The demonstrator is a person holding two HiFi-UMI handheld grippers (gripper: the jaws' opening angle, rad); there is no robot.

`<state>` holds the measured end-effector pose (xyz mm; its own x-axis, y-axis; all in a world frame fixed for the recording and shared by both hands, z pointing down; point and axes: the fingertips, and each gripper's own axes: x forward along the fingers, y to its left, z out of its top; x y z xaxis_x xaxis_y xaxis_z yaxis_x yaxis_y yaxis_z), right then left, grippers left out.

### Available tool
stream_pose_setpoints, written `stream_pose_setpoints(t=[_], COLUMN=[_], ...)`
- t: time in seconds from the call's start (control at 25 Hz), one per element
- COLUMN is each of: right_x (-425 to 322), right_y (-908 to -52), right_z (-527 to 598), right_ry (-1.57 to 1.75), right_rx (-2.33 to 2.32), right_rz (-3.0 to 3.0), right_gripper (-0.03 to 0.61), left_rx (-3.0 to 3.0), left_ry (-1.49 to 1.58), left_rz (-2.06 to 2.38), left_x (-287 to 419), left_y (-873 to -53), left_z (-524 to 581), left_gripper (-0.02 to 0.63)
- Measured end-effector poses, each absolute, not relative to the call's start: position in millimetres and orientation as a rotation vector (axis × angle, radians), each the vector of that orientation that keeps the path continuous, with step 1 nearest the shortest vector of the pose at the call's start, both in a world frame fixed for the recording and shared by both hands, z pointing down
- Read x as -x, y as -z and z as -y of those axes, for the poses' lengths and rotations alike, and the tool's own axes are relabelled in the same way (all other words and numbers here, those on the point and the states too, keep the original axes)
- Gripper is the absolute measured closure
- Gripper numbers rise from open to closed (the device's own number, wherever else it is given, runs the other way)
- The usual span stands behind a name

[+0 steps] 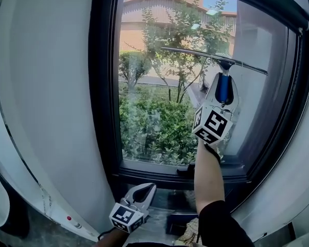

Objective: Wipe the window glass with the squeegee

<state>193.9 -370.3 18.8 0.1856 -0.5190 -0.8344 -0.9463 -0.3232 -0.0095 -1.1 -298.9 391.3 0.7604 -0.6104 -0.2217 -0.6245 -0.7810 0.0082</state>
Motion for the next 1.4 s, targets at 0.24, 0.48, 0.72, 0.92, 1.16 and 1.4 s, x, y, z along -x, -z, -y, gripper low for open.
stream_pose_setpoints(t=[0.24, 0.48, 0.72, 0.92, 1.16, 1.4], right_x=[-196, -198, -199, -200, -198, -199], right_y=[-30, -41, -52, -64, -72, -84], right_z=[369, 366, 365, 365, 363, 364], right_ry=[-1.007, -1.000, -0.987, -0.976, -0.957, -0.941], right_rx=[1.942, 1.957, 1.971, 1.977, 1.977, 1.987], right_rz=[-1.374, -1.396, -1.413, -1.421, -1.433, -1.440], right_gripper=[0.451, 0.451, 0.451, 0.451, 0.451, 0.451], left_rx=[2.895, 2.905, 2.914, 2.921, 2.929, 2.937], left_ry=[-0.318, -0.313, -0.314, -0.307, -0.302, -0.292], left_rz=[-1.000, -0.982, -0.971, -0.972, -0.981, -0.983], left_x=[1, -3, -7, -9, -12, -12], left_y=[-392, -392, -394, -397, -399, -402], left_z=[295, 287, 283, 283, 281, 280], left_gripper=[0.615, 0.614, 0.615, 0.614, 0.614, 0.615])
